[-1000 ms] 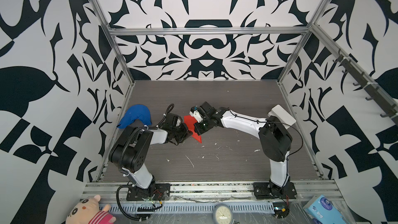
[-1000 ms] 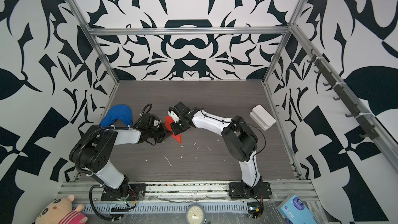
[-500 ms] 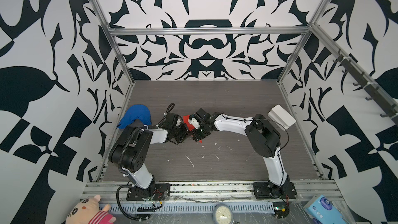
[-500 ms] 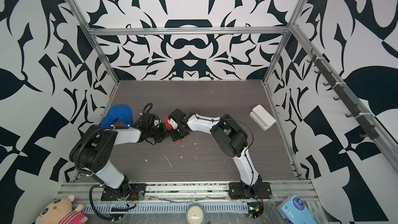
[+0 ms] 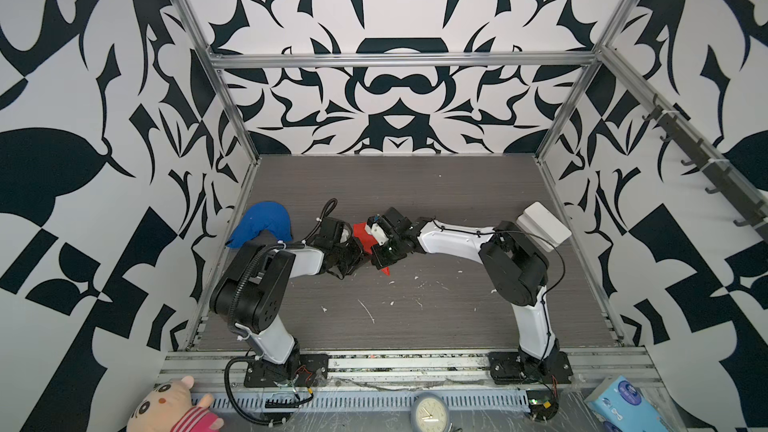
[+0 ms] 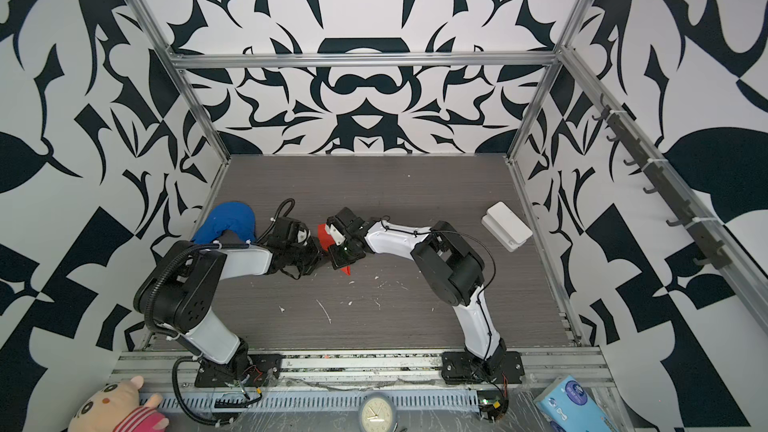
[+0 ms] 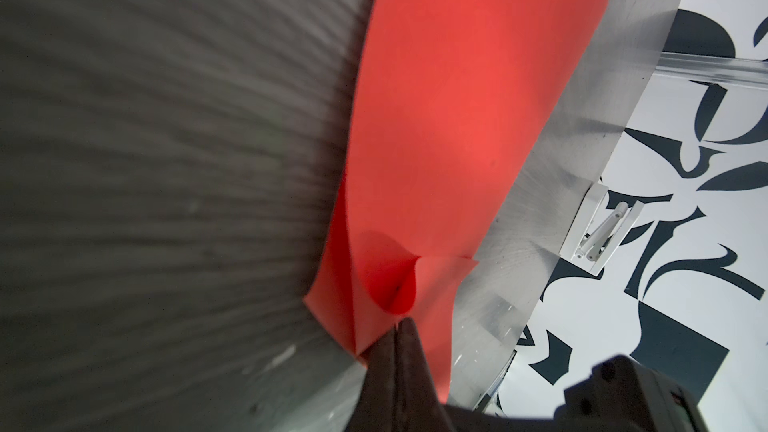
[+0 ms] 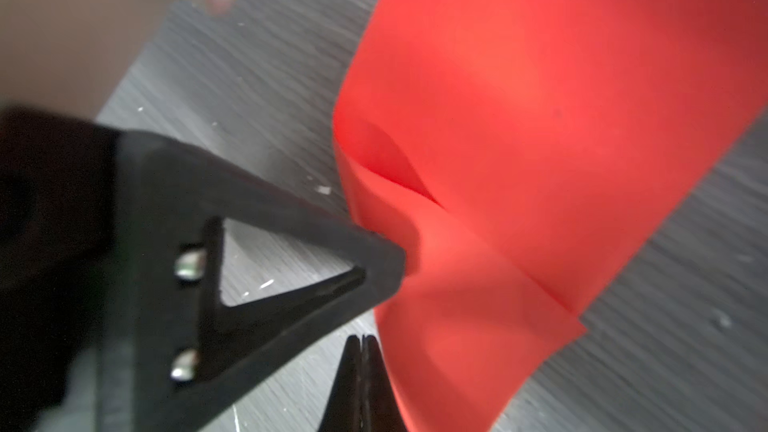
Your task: Fold a paper plane with a square sheet of paper (pick it up from the middle)
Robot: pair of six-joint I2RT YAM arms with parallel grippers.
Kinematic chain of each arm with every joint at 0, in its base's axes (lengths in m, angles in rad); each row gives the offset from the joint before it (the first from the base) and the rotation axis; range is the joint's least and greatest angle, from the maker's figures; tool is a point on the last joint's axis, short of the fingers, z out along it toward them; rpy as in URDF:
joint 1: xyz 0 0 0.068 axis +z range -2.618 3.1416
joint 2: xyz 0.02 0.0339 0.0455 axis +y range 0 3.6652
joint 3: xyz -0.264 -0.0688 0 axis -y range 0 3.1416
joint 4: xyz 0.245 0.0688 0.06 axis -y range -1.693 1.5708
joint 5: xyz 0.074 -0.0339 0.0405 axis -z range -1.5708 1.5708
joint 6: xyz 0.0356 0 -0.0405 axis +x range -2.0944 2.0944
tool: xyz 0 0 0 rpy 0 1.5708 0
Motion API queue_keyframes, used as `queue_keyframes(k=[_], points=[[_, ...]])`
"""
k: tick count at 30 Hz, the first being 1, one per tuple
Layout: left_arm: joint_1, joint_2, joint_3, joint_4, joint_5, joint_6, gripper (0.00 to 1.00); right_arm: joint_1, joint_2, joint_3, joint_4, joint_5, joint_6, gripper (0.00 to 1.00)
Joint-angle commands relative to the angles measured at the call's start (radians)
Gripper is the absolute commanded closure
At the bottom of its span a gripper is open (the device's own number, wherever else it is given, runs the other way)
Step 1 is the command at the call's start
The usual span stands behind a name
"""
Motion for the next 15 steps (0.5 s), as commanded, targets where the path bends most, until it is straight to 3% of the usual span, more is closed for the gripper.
queue_keyframes(k=[1, 15], points=[[0.005, 0.039, -0.018, -0.152, -0.089, 0.01, 1.0, -0.006, -0.01, 0.014, -0.019, 0.024, 0.006, 1.0], [0.005, 0.043, -0.016, -0.165, -0.109, 0.008, 1.0, -0.007, -0.071, -0.051, -0.087, 0.03, -0.04, 1.0]])
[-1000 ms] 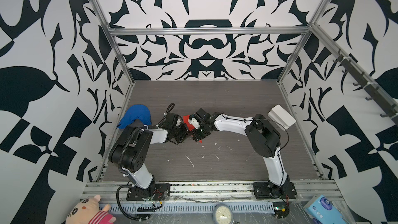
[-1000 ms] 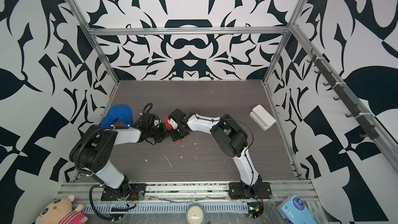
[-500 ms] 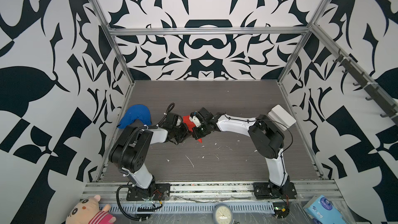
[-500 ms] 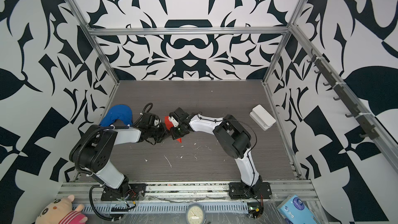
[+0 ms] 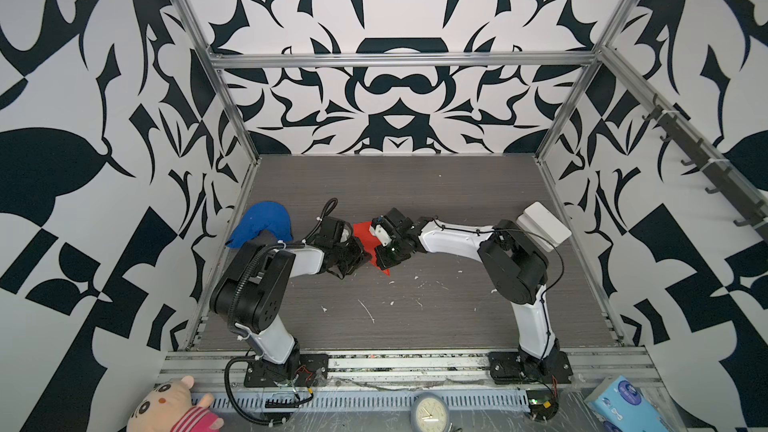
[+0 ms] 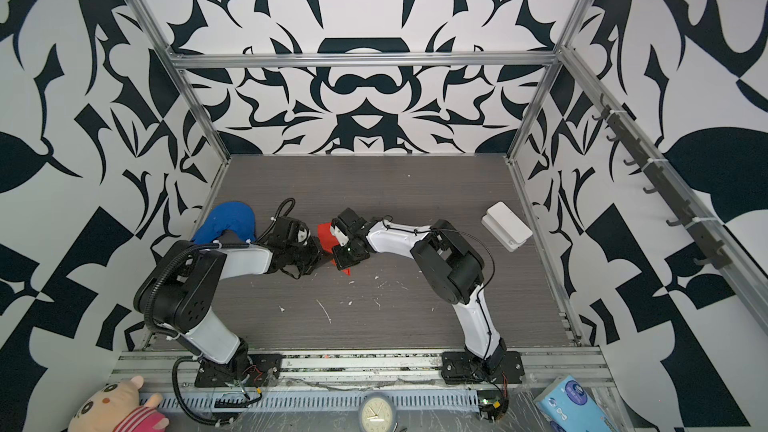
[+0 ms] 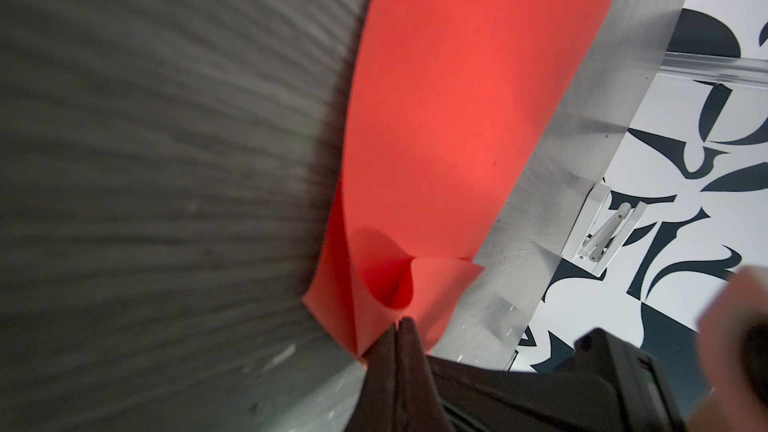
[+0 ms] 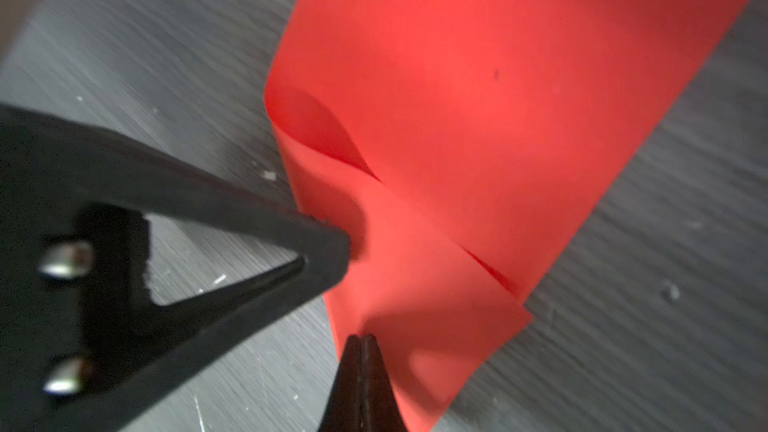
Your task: Fold a paper plane with a square sheet of paper (pick it up from the middle)
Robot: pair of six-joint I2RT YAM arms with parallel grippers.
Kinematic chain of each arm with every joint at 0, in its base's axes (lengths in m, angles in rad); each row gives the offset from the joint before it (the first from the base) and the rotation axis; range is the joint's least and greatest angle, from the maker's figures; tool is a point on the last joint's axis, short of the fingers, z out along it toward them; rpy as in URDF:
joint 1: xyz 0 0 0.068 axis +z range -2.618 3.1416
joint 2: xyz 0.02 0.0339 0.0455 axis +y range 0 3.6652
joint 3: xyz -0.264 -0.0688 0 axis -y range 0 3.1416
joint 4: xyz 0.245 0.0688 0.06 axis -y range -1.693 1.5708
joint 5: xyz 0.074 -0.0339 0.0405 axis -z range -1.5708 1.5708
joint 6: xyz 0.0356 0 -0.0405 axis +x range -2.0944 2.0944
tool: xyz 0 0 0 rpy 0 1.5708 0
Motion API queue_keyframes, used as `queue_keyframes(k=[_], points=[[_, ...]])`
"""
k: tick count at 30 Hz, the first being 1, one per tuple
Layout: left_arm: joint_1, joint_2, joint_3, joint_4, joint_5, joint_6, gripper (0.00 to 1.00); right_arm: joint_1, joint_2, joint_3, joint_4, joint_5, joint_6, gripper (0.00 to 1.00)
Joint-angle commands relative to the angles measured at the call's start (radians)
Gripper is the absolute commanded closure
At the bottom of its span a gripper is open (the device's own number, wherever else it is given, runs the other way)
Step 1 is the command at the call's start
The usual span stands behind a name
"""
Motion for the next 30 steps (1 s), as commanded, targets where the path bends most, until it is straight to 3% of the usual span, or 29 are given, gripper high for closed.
queue_keyframes(k=[1, 14, 30], points=[[0.005, 0.042, -0.023, -0.15, -0.104, 0.005, 1.0, -0.002, -0.084, -0.033, -0.058, 0.014, -0.03, 1.0], [0.006, 0.047, -0.022, -0.148, -0.102, 0.007, 1.0, 0.0, -0.048, 0.016, -0.047, -0.103, -0.028, 1.0], [0.005, 0.062, -0.015, -0.151, -0.102, 0.013, 1.0, -0.028, -0.085, -0.077, -0.027, -0.034, 0.028, 1.0]])
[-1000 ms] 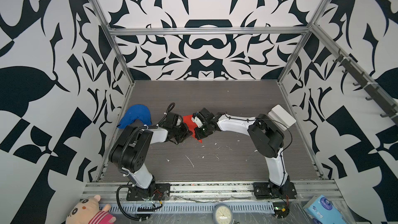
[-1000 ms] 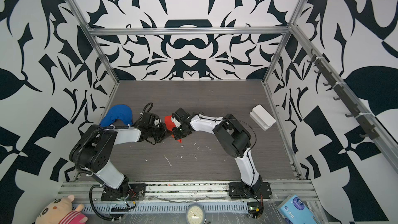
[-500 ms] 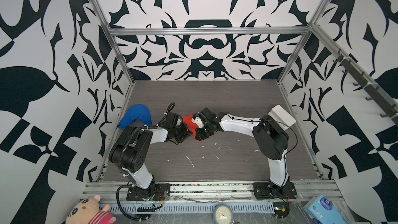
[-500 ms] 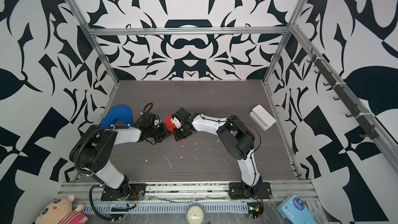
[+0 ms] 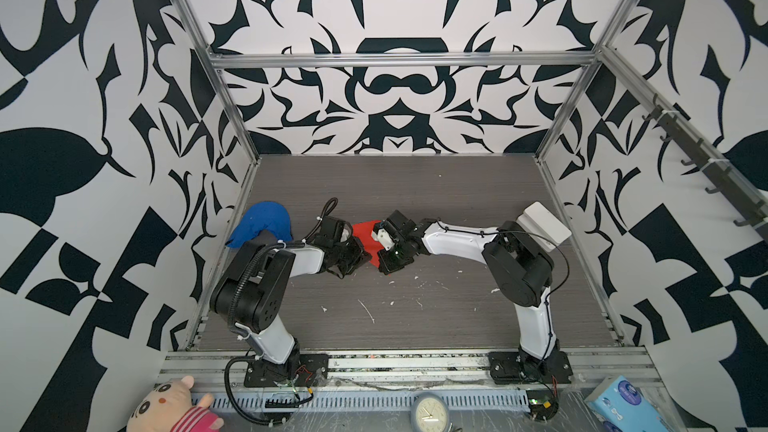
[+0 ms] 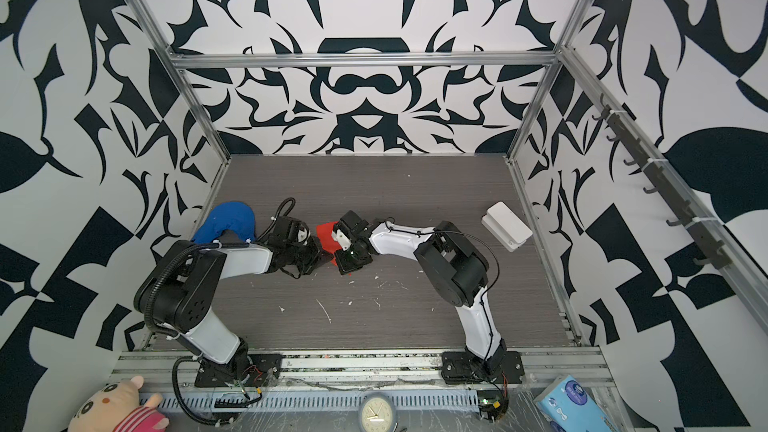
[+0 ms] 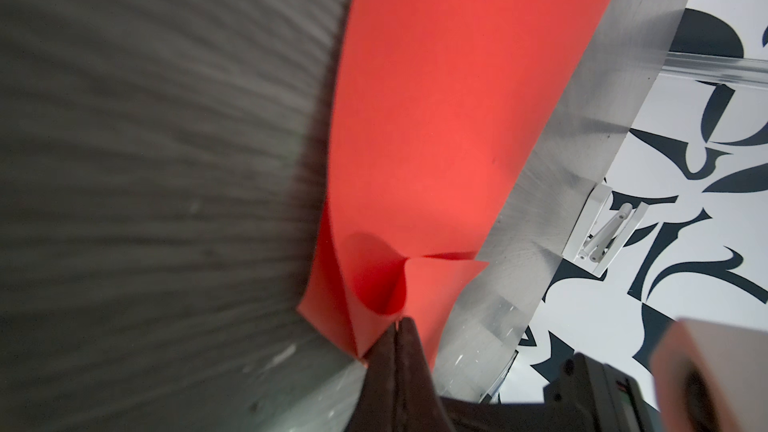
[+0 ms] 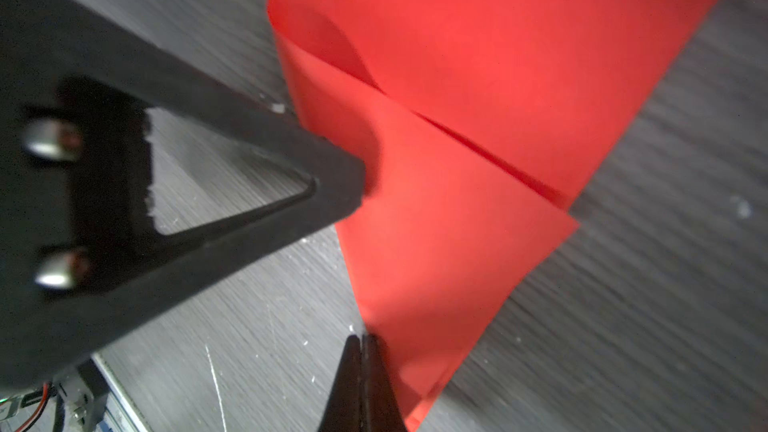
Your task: Fold a paper plane with a square sheet of paper (pick it up from the middle)
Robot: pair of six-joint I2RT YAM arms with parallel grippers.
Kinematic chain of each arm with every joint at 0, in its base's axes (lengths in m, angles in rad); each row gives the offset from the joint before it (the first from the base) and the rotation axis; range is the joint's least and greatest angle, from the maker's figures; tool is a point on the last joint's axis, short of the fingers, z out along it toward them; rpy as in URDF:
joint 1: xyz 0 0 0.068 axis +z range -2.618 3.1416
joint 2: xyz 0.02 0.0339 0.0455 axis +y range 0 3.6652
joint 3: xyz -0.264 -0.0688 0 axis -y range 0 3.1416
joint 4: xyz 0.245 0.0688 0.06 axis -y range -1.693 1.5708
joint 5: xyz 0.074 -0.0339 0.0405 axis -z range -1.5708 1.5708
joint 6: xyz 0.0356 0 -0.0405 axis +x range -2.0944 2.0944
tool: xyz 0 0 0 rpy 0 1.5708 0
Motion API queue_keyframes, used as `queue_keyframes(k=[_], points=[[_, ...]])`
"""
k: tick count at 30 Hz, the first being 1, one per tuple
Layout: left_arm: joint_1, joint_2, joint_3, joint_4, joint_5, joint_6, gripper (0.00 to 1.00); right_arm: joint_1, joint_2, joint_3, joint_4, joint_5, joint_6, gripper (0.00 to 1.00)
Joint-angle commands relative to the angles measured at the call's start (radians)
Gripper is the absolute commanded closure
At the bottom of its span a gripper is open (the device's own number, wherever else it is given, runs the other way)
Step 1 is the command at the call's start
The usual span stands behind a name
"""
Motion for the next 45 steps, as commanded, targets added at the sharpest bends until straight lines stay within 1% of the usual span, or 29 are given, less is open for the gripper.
queue_keyframes(k=[1, 6, 10, 13, 17, 22, 26, 30, 34, 42, 45], points=[[0.005, 0.06, -0.022, -0.141, -0.102, 0.012, 1.0, -0.021, -0.06, -0.045, 0.005, 0.014, 0.033, 1.0], [0.006, 0.066, -0.022, -0.136, -0.101, 0.016, 1.0, -0.053, -0.107, -0.119, 0.036, -0.024, 0.054, 1.0], [0.005, 0.073, -0.012, -0.136, -0.098, 0.021, 1.0, -0.08, -0.169, -0.185, 0.088, -0.096, 0.054, 1.0], [0.005, 0.074, -0.013, -0.132, -0.099, 0.02, 1.0, -0.08, -0.188, -0.167, 0.101, -0.139, 0.047, 1.0], [0.005, 0.077, -0.011, -0.131, -0.099, 0.021, 1.0, -0.08, -0.123, -0.095, 0.124, -0.171, 0.078, 1.0], [0.005, 0.07, -0.014, -0.127, -0.112, 0.013, 1.0, -0.079, -0.04, -0.016, 0.112, -0.158, 0.144, 1.0], [0.006, 0.06, -0.016, -0.119, -0.118, 0.002, 1.0, -0.08, -0.016, -0.021, 0.119, -0.118, 0.202, 1.0], [0.006, 0.065, -0.012, -0.123, -0.118, 0.003, 1.0, -0.086, -0.004, -0.033, 0.106, -0.082, 0.222, 1.0], [0.005, 0.067, -0.014, -0.127, -0.117, 0.003, 1.0, -0.107, -0.026, -0.071, 0.102, -0.054, 0.238, 1.0], [0.006, 0.071, -0.001, -0.145, -0.124, 0.013, 1.0, -0.167, -0.115, -0.204, 0.142, -0.066, 0.258, 1.0], [0.006, 0.068, 0.003, -0.148, -0.123, 0.014, 1.0, -0.183, -0.164, -0.238, 0.161, -0.094, 0.255, 1.0]])
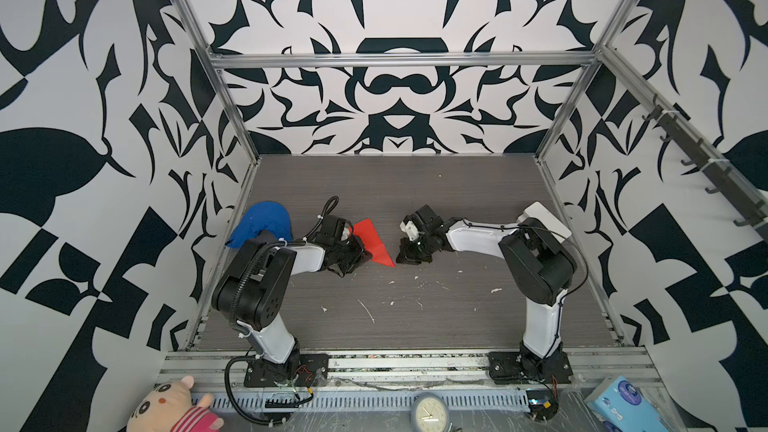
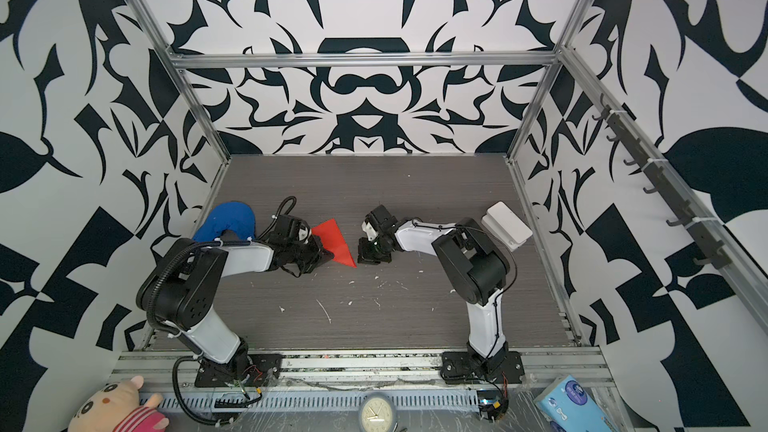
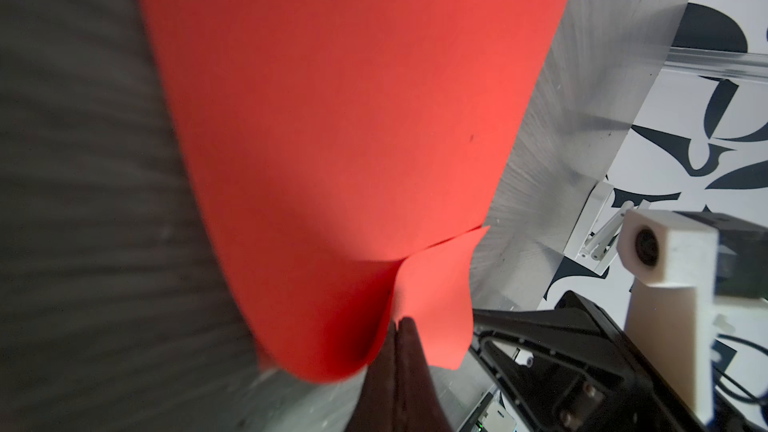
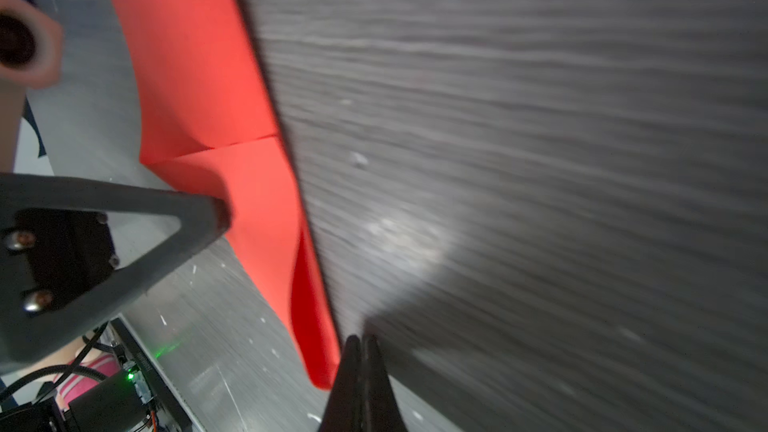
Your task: Fold a paper plane with a square sheet of paper (pick it up from the middle)
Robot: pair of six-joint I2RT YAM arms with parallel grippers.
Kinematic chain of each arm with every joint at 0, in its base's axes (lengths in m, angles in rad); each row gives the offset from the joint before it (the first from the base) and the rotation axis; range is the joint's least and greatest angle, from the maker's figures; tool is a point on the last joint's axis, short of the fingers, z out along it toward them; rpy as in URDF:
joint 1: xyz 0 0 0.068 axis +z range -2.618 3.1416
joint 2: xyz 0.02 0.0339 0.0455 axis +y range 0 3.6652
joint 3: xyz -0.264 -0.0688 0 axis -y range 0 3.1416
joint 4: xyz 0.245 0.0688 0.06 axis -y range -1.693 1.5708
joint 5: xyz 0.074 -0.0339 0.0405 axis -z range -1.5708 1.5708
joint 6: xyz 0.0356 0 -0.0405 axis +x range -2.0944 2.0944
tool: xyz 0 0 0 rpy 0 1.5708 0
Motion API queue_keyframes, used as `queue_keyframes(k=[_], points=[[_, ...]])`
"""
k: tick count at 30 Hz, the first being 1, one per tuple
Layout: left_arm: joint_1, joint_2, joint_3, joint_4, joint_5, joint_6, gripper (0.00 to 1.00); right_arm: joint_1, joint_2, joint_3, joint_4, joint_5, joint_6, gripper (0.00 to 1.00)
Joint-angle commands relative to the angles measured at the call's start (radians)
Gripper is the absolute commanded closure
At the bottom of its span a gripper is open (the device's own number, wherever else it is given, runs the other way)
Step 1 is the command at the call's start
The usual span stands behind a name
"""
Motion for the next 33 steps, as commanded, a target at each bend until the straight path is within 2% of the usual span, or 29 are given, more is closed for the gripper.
queue_keyframes(k=[1, 5, 11, 21, 33], points=[[0.004, 0.052, -0.019, -0.135, -0.126, 0.001, 1.0, -0.008, -0.077, -0.025, 0.005, -0.001, 0.001, 1.0], [0.004, 0.05, -0.018, -0.138, -0.129, 0.002, 1.0, 0.039, -0.122, 0.021, 0.026, -0.019, -0.024, 1.0], [0.005, 0.051, -0.018, -0.138, -0.132, 0.001, 1.0, 0.1, -0.012, 0.104, 0.019, -0.033, -0.009, 1.0], [0.004, 0.047, -0.026, -0.137, -0.136, 0.004, 1.0, 0.084, 0.038, 0.095, -0.009, 0.049, 0.033, 1.0], [0.005, 0.052, -0.025, -0.135, -0.134, 0.006, 1.0, 0.047, 0.003, 0.016, 0.035, 0.052, 0.062, 1.0]])
